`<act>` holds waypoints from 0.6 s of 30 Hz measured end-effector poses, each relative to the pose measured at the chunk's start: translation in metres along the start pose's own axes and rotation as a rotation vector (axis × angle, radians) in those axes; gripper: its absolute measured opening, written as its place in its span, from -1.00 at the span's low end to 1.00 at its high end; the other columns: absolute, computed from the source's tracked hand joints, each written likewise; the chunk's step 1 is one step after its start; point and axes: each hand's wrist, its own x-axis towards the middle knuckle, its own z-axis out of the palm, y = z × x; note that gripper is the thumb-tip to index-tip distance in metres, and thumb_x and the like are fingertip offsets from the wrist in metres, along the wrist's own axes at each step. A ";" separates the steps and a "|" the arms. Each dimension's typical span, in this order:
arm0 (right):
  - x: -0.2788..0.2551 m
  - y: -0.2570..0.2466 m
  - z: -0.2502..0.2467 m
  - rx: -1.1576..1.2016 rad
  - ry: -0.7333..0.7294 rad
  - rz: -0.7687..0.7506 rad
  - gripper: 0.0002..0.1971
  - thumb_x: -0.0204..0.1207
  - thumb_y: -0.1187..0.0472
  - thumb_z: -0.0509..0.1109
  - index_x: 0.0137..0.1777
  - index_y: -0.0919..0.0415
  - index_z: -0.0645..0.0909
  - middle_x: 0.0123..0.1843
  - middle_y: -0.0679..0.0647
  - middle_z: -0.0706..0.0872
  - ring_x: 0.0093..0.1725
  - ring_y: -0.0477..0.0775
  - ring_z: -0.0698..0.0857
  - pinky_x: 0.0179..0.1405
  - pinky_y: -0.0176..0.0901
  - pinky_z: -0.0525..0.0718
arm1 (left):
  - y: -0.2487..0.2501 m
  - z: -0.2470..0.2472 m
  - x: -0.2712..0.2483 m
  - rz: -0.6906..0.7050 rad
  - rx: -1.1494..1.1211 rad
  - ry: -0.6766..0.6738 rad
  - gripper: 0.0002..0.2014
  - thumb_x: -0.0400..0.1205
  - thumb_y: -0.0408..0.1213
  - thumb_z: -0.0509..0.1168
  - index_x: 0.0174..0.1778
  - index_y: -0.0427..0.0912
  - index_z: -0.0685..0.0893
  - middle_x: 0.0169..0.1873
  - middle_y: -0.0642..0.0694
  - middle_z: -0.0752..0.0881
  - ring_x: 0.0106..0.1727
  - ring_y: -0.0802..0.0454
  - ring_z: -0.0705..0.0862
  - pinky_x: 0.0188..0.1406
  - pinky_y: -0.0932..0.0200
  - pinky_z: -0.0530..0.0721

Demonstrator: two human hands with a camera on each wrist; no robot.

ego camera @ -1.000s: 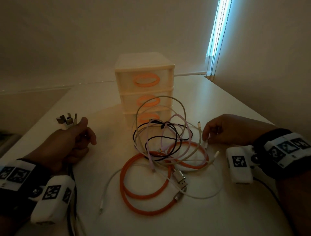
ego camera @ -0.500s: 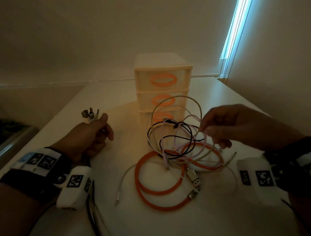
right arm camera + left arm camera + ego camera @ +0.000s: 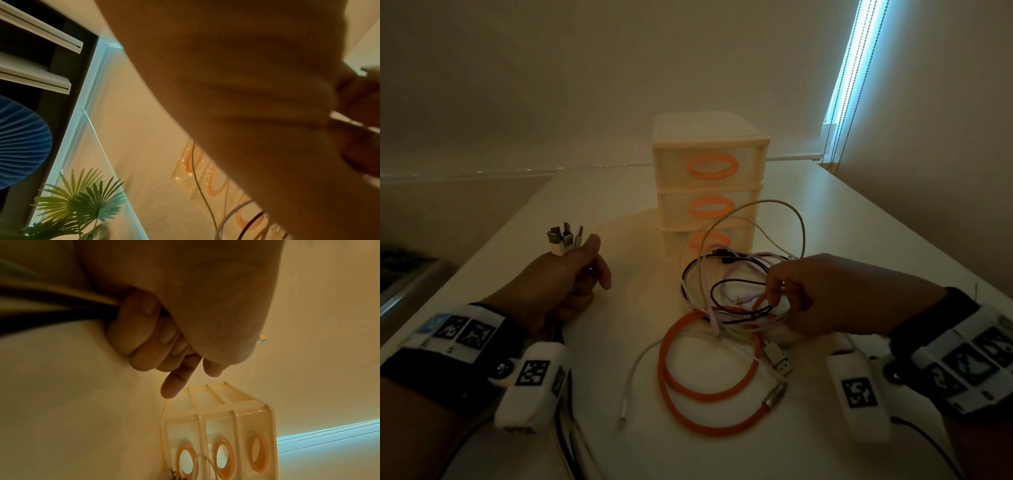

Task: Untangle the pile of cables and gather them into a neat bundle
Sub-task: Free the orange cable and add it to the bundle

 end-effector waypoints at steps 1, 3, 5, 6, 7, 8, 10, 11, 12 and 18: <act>0.000 0.003 -0.001 -0.010 0.036 -0.001 -0.73 0.44 0.24 0.58 0.00 -0.14 0.65 -0.26 0.04 0.69 -0.36 -0.24 0.59 -0.35 -0.42 0.60 | 0.000 0.000 0.000 -0.001 0.002 -0.001 -0.36 0.63 0.30 0.14 -0.22 -0.31 0.67 -0.52 -0.03 0.20 -0.59 0.10 0.09 -0.63 0.38 0.11; -0.001 0.010 -0.003 0.016 0.088 -0.018 -0.71 0.41 0.28 0.57 -0.08 -0.17 0.66 -0.26 0.05 0.68 -0.36 -0.17 0.59 -0.34 -0.37 0.61 | 0.001 0.001 -0.001 0.005 0.010 0.001 -0.36 0.63 0.29 0.13 -0.19 -0.33 0.66 -0.52 -0.03 0.21 -0.59 0.09 0.10 -0.63 0.38 0.12; -0.003 0.016 -0.006 0.051 0.127 -0.037 -0.71 0.39 0.29 0.57 -0.12 -0.18 0.68 -0.25 0.04 0.70 -0.32 -0.06 0.63 -0.31 -0.23 0.66 | 0.001 0.001 -0.001 0.013 0.017 0.002 -0.35 0.66 0.27 0.12 -0.18 -0.35 0.65 -0.53 -0.04 0.21 -0.59 0.09 0.11 -0.62 0.37 0.12; -0.004 0.019 -0.008 0.062 0.148 -0.046 -0.71 0.39 0.30 0.57 -0.13 -0.18 0.69 -0.25 0.02 0.70 -0.29 -0.02 0.65 -0.28 -0.15 0.69 | 0.001 0.001 -0.001 0.015 0.016 0.001 -0.36 0.65 0.27 0.12 -0.19 -0.35 0.65 -0.53 -0.04 0.21 -0.59 0.09 0.10 -0.61 0.37 0.11; -0.005 0.021 -0.010 0.074 0.171 -0.058 -0.70 0.40 0.31 0.55 -0.12 -0.18 0.70 -0.25 0.01 0.71 -0.28 0.00 0.66 -0.25 -0.12 0.71 | 0.000 0.002 -0.001 0.017 0.013 0.000 -0.36 0.64 0.28 0.13 -0.20 -0.35 0.65 -0.52 -0.04 0.20 -0.59 0.10 0.10 -0.60 0.37 0.10; -0.006 0.023 -0.012 0.096 0.197 -0.073 -0.70 0.41 0.33 0.54 -0.11 -0.17 0.71 -0.25 0.01 0.71 -0.28 0.01 0.67 -0.24 -0.13 0.71 | 0.000 0.002 -0.001 0.019 0.009 -0.001 -0.36 0.62 0.28 0.14 -0.20 -0.34 0.65 -0.52 -0.05 0.20 -0.58 0.10 0.10 -0.60 0.37 0.10; -0.006 0.024 -0.015 0.145 0.262 -0.106 -0.71 0.44 0.36 0.51 -0.08 -0.12 0.72 -0.27 0.05 0.70 -0.33 -0.01 0.65 -0.26 -0.24 0.68 | 0.001 0.001 -0.001 0.021 0.005 0.000 -0.36 0.62 0.28 0.15 -0.20 -0.35 0.65 -0.51 -0.06 0.20 -0.56 0.10 0.09 -0.61 0.37 0.11; -0.006 0.024 -0.016 0.152 0.297 -0.119 -0.74 0.48 0.36 0.51 -0.07 -0.09 0.73 -0.31 0.06 0.68 -0.38 -0.03 0.61 -0.29 -0.29 0.64 | 0.001 0.001 -0.001 0.021 0.004 0.002 -0.36 0.63 0.27 0.15 -0.19 -0.35 0.65 -0.50 -0.06 0.20 -0.56 0.10 0.09 -0.61 0.37 0.12; -0.006 0.023 -0.016 0.146 0.330 -0.128 -0.78 0.51 0.33 0.51 -0.05 -0.08 0.73 -0.36 0.06 0.65 -0.43 -0.08 0.56 -0.33 -0.33 0.61 | 0.001 0.001 -0.001 0.022 0.004 0.002 -0.37 0.63 0.27 0.15 -0.18 -0.35 0.65 -0.50 -0.06 0.20 -0.57 0.10 0.09 -0.62 0.37 0.12; 0.002 0.013 -0.005 0.035 0.177 -0.008 -0.74 0.46 -0.15 0.56 0.13 -0.27 0.69 -0.38 -0.14 0.62 -0.39 -0.30 0.61 -0.37 -0.44 0.55 | 0.001 0.001 -0.001 0.023 0.023 0.003 -0.37 0.61 0.27 0.15 -0.20 -0.34 0.66 -0.52 -0.05 0.22 -0.58 0.09 0.10 -0.58 0.33 0.07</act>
